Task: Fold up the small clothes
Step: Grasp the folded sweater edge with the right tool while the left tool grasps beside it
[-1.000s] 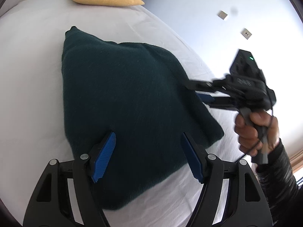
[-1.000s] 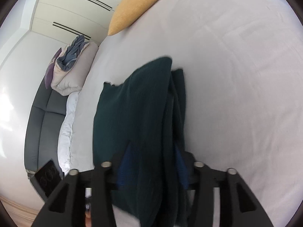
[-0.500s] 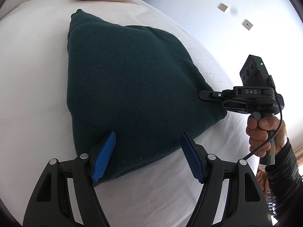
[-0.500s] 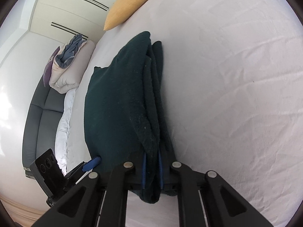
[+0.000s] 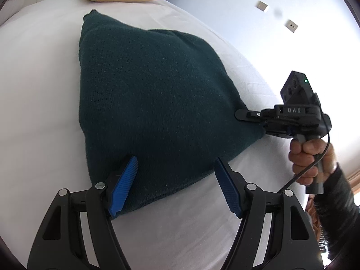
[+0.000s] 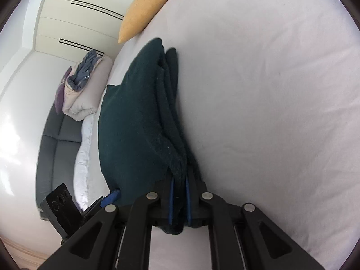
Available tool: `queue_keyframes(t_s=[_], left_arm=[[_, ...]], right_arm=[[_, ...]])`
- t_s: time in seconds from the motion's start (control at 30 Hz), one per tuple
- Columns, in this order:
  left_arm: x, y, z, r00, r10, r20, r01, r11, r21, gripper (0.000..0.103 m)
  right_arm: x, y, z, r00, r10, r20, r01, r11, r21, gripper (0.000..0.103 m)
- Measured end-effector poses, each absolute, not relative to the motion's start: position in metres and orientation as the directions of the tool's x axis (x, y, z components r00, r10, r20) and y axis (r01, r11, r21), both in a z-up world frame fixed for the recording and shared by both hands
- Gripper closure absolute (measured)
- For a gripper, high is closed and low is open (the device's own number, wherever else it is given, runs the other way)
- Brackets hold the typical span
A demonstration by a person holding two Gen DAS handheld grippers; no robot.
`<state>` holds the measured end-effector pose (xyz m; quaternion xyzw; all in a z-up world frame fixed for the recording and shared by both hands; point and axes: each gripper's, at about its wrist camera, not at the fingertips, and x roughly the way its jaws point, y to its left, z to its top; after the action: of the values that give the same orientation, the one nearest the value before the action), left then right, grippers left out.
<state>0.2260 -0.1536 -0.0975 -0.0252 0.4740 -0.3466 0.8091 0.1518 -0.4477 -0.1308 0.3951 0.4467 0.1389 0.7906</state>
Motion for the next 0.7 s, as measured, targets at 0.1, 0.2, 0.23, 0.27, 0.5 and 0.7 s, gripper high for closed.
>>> queue_keyframes(t_s=[0.1,0.2,0.23,0.27,0.5,0.7], left_arm=[[0.237,-0.135,-0.07,0.366,-0.609,-0.704,0.53,0.758,-0.38,0.033],[0.267,-0.124,-0.05,0.39,-0.635,-0.667,0.52,0.75,-0.41,0.033],[0.281,-0.123,-0.046,0.391,-0.64,-0.661,0.512,0.749,-0.421,0.033],[0.294,-0.125,-0.045,0.386,-0.649,-0.655,0.51,0.742,-0.435,0.033],[0.376,-0.144,-0.079,0.287,-0.685,-0.67,0.42,0.718,-0.555,0.056],[0.38,-0.148,-0.1,0.295,-0.678,-0.673,0.446,0.721,-0.531,0.068]], right_arm=[[0.139,-0.447,-0.112,0.57,0.561,-0.6,0.1,0.677,0.729,0.089],[0.129,-0.459,-0.089,0.621,0.513,-0.592,0.096,0.701,0.707,0.083],[0.13,-0.462,-0.082,0.637,0.519,-0.569,0.08,0.69,0.719,0.083],[0.135,-0.465,-0.074,0.654,0.536,-0.534,0.056,0.67,0.74,0.083],[0.224,-0.444,-0.076,0.589,0.695,-0.412,-0.05,0.54,0.84,0.083],[0.25,-0.433,-0.107,0.564,0.695,-0.446,0.0,0.54,0.842,0.085]])
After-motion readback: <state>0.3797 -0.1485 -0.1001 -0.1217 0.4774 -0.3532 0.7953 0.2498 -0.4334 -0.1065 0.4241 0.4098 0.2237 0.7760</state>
